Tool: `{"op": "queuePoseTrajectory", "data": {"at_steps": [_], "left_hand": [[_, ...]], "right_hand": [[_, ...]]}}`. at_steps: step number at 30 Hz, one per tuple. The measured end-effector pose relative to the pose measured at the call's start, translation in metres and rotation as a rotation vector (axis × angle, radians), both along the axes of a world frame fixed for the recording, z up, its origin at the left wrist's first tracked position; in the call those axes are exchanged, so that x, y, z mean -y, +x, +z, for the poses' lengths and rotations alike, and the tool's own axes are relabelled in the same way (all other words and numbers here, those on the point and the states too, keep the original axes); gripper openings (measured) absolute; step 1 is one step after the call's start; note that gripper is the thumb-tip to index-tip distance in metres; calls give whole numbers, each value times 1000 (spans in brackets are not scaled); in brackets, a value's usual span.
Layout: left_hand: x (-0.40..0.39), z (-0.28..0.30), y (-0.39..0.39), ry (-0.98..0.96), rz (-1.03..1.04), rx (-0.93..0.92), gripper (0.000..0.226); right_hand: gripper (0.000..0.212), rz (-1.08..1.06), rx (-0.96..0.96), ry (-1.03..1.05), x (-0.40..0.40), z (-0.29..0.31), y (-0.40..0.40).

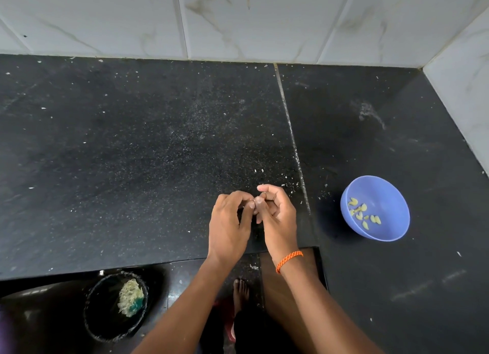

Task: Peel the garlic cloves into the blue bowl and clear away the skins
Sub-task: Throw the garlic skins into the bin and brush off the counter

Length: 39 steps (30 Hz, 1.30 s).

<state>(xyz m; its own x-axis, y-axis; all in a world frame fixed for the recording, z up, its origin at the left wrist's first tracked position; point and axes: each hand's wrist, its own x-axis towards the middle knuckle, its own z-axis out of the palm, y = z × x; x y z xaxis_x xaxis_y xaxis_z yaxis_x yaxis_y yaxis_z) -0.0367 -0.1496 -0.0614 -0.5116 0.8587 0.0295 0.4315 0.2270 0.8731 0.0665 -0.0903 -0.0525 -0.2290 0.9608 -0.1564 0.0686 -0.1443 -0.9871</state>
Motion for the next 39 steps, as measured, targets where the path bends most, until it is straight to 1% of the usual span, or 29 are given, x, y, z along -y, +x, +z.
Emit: {"op": "queuePoseTrajectory", "data": {"at_steps": [2, 3, 6, 7, 10, 12, 14, 15, 16, 19, 20, 23, 27, 30, 32, 33, 34, 36, 37, 39], "left_hand": [[0, 1, 1, -9, 9, -29, 13], [0, 1, 1, -21, 16, -50, 14], [0, -5, -6, -55, 47, -100, 14], [1, -9, -9, -57, 60, -113, 19], [2, -17, -15, -60, 121, -162, 40], [3, -18, -15, -74, 164, -183, 42], [5, -17, -13, -81, 170, -199, 38], [6, -18, -12, -82, 164, -210, 36], [8, -18, -12, -81, 158, -224, 34], [12, -20, -11, -77, 155, -257, 36], [13, -20, -11, -78, 160, -259, 36], [14, -19, -9, -73, 173, -259, 36], [17, -18, -9, -65, 176, -242, 32], [19, -20, -13, -55, 182, -227, 32], [22, -20, -14, -53, 184, -203, 32], [22, -20, -16, -52, 183, -186, 32], [24, -19, -17, -48, 181, -167, 32], [26, -14, -23, -19, 188, -112, 30], [27, -12, -26, -1, 191, -73, 28], [29, -7, -33, 22, 189, 20, 25]], "right_hand": [[23, 34, 10, 4, 0, 3, 3], [24, 55, 77, 41, 0, 3, 5], [30, 124, 400, 289, -3, -2, 13], [32, 157, 500, 377, -4, -5, 16], [45, 336, 694, 534, -1, -12, 17], [57, 490, 769, 597, 5, -13, 13], [65, 580, 864, 671, 12, -15, 10], [64, 590, 908, 707, 15, -16, 10], [58, 586, 937, 741, 17, -16, 10], [31, 573, 996, 838, 21, -13, 17], [28, 583, 1018, 860, 22, -11, 18], [36, 597, 1076, 880, 23, -6, 16], [42, 583, 1115, 892, 18, -10, 10], [42, 573, 1124, 919, 17, -13, 6], [39, 525, 1110, 900, 13, -15, 2], [35, 484, 1066, 847, 9, -16, -1], [31, 432, 988, 750, 5, -17, -3], [27, 322, 761, 515, 0, -14, -13], [27, 284, 666, 432, 2, -12, -19], [28, 248, 513, 340, 14, -10, -35]]}}
